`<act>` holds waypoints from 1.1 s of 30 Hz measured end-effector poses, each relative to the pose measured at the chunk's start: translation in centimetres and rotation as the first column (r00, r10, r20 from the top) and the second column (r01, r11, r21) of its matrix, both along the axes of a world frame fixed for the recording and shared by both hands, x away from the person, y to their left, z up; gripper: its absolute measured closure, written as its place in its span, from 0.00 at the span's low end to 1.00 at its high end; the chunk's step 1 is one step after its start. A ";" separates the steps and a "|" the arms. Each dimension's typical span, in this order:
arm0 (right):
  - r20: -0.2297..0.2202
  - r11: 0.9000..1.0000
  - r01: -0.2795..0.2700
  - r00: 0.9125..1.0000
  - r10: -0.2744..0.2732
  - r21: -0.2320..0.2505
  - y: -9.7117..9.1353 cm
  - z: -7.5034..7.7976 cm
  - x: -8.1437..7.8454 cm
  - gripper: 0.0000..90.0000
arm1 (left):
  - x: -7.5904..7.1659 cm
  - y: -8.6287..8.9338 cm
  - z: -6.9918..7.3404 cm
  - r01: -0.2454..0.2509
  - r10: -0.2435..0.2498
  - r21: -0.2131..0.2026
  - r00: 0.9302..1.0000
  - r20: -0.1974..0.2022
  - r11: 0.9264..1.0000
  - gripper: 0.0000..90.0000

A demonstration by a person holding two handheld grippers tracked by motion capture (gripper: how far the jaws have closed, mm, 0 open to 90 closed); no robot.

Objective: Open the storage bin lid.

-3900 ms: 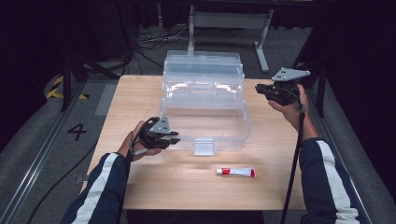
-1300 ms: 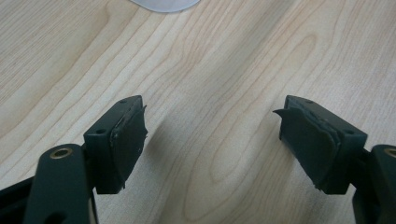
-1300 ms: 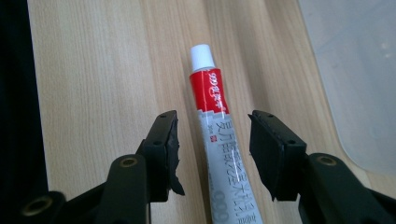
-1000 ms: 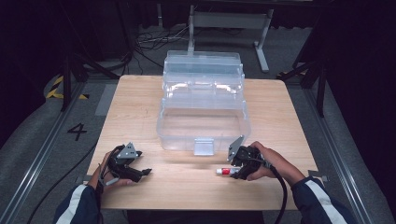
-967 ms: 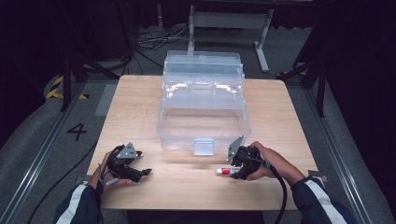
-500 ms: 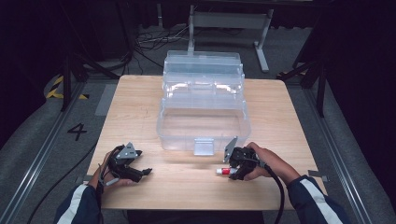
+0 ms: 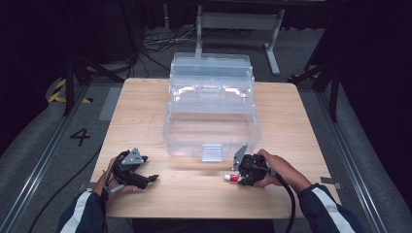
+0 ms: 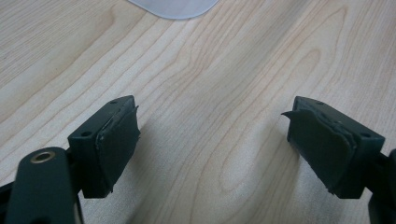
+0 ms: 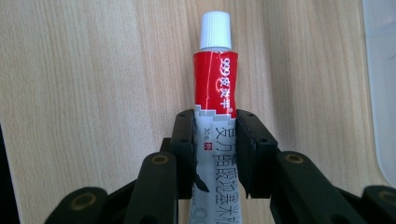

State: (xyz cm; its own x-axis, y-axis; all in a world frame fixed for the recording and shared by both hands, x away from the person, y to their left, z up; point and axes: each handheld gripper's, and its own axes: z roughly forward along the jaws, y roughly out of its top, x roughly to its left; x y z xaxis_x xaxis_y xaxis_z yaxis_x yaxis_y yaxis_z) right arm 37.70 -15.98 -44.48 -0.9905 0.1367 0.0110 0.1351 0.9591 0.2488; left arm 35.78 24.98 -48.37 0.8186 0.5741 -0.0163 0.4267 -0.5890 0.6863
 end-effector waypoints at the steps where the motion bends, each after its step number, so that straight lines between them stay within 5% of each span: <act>1: 0.000 1.000 0.006 1.000 -0.006 0.000 0.0 0.0 0.0 0.79 | 0.0 0.0 0.0 0.000 0.000 0.000 1.000 0.000 1.000 0.19; 20: 0.009 0.999 0.001 1.000 -0.001 0.055 -2.1 1.6 -0.1 0.79 | 0.2 0.1 0.0 0.010 -0.010 -0.003 1.000 -0.002 1.000 0.19; 33: 0.026 0.996 0.047 0.998 -0.049 0.082 -3.2 2.9 0.0 0.79 | 0.2 0.1 0.0 0.015 -0.015 -0.007 1.000 -0.005 1.000 0.20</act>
State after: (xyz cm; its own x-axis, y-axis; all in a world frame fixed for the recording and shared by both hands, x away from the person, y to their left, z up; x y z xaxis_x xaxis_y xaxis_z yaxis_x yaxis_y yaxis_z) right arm 37.72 -19.20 -41.57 -0.9830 0.1836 -0.0036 0.1722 0.9281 0.3300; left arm 36.02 25.08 -48.37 0.8272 0.5614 -0.0243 0.4212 -0.5909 0.6880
